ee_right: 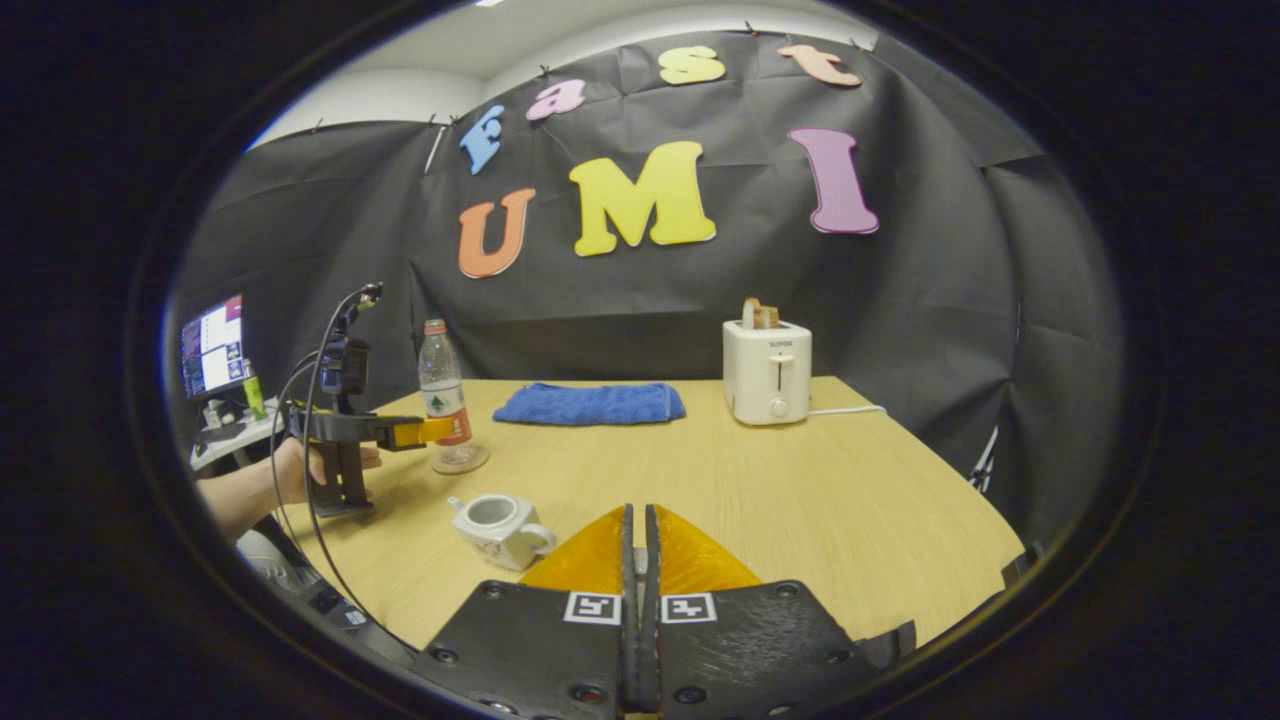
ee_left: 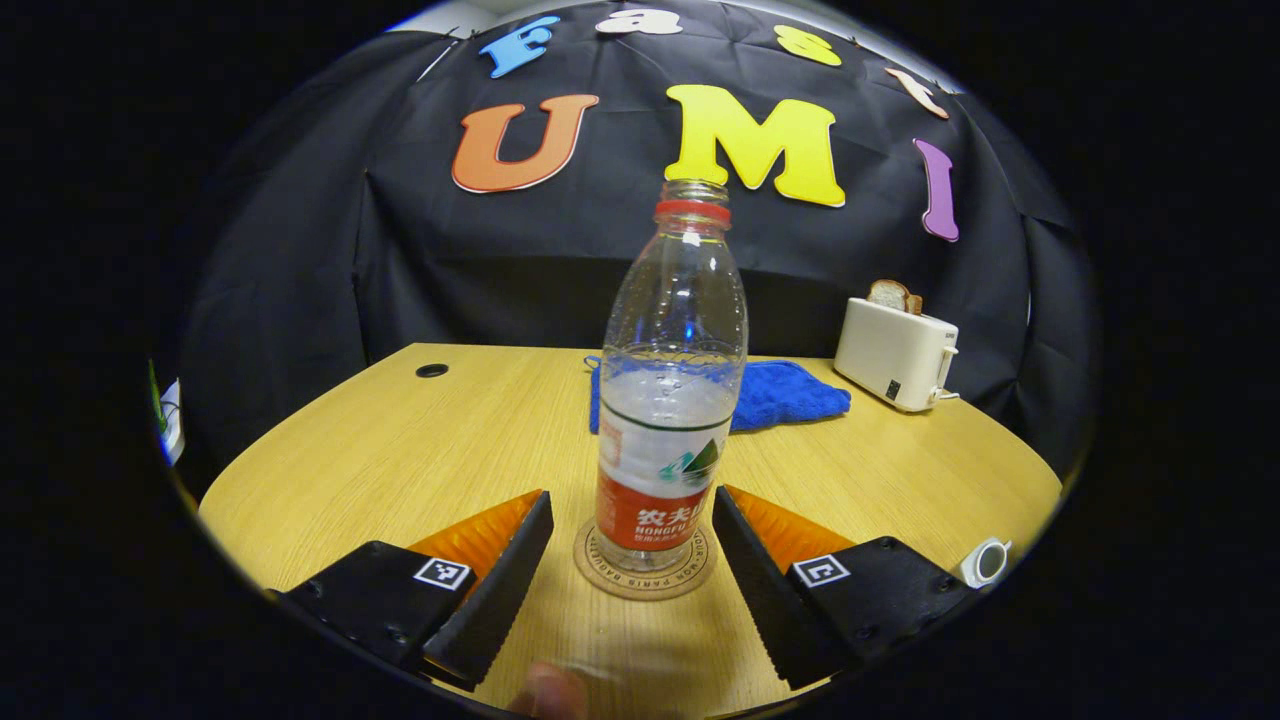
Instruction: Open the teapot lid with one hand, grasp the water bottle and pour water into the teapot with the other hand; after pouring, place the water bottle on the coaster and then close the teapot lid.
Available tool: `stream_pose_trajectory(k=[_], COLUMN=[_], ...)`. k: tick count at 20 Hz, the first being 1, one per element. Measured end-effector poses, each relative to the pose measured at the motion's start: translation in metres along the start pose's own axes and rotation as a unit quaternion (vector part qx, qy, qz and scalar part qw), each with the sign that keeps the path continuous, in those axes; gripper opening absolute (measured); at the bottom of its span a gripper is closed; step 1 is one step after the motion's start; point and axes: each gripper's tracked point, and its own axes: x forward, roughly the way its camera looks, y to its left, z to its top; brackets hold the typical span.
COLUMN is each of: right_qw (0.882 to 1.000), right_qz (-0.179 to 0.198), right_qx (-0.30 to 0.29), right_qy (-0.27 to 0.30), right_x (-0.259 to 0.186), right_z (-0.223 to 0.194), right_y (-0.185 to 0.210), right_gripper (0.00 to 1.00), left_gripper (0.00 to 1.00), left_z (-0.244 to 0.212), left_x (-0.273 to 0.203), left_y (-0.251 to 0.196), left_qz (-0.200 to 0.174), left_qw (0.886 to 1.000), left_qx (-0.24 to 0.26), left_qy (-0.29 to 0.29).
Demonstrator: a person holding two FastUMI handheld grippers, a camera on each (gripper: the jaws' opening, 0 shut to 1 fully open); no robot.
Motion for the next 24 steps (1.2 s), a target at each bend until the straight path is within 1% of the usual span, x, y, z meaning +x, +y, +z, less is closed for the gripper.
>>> stream_pose_trajectory(k=[1,3,6,8,10,12,16,19,24], right_qw=[1.0,1.0,0.998,0.995,0.993,0.991,0.991,0.991,0.99], right_qz=[0.006,0.024,0.056,0.084,0.107,0.12,0.128,0.128,0.133], right_qx=[-0.002,-0.005,-0.009,-0.014,-0.028,-0.042,-0.042,-0.042,-0.048], right_qy=[-0.003,-0.015,-0.037,-0.046,-0.048,-0.045,-0.023,-0.018,-0.023], right_x=[0.002,0.008,0.023,0.036,0.049,0.063,0.085,0.091,0.096], right_z=[0.003,0.012,0.028,0.034,0.032,0.028,0.009,0.0,-0.007], right_y=[0.006,0.021,0.053,0.08,0.101,0.114,0.122,0.124,0.126], right_gripper=[0.0,0.0,0.0,0.0,0.0,0.0,0.0,0.0,0.0], left_gripper=[1.0,1.0,1.0,1.0,1.0,1.0,1.0,1.0,1.0], left_z=[0.0,0.002,0.017,0.027,0.04,0.044,0.04,0.037,0.041], left_x=[-0.011,-0.035,-0.078,-0.105,-0.131,-0.15,-0.18,-0.187,-0.193], left_y=[0.001,0.007,0.016,0.021,0.028,0.032,0.034,0.03,0.021], left_qz=[-0.001,0.008,0.022,0.031,0.04,0.048,0.049,0.055,0.052], left_qw=[1.0,1.0,0.998,0.996,0.993,0.992,0.99,0.988,0.987], left_qx=[-0.004,0.001,0.011,0.015,0.01,-0.002,-0.014,-0.012,-0.005], left_qy=[-0.005,-0.016,-0.056,-0.083,-0.107,-0.121,-0.134,-0.142,-0.149])
